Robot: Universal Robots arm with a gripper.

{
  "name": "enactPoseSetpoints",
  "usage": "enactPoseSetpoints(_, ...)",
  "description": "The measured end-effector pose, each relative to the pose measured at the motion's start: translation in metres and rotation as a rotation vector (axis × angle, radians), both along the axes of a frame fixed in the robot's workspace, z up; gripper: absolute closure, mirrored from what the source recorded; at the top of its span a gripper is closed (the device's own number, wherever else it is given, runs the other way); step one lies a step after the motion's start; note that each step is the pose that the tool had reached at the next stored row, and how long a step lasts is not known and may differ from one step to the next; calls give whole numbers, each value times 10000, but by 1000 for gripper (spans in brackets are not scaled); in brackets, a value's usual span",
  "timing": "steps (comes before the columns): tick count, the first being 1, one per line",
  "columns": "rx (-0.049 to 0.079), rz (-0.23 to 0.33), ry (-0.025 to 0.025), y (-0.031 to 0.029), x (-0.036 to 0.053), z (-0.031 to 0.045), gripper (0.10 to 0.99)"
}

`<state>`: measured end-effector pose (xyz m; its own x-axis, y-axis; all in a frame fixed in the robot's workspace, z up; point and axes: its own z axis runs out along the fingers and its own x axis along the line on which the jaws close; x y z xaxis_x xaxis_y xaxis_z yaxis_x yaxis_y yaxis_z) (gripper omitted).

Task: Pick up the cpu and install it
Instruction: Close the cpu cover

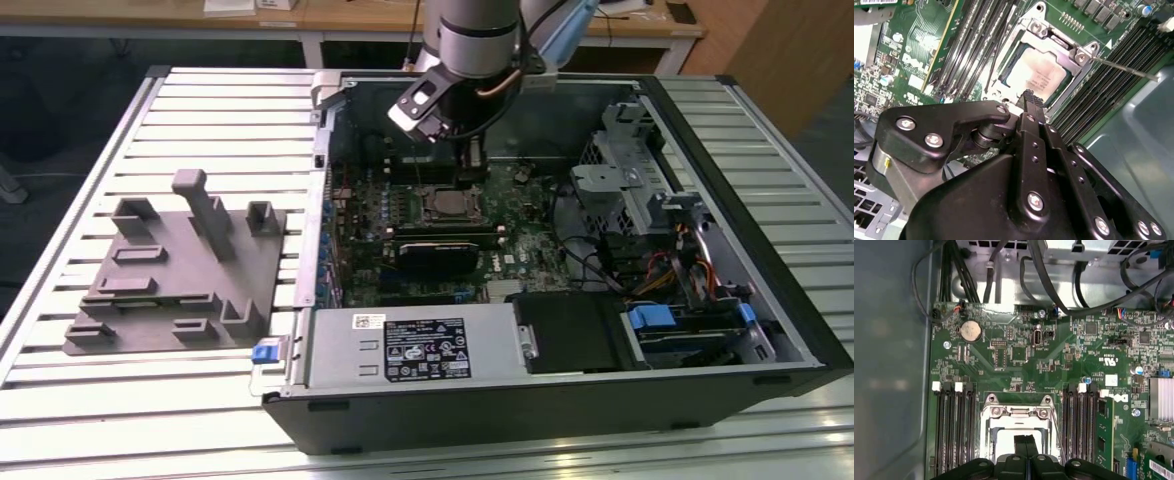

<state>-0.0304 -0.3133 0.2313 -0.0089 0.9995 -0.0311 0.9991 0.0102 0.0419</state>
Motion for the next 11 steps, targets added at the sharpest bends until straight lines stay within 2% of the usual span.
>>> enactPoseSetpoints(11,-2,0,0,-5,-89,-57,980)
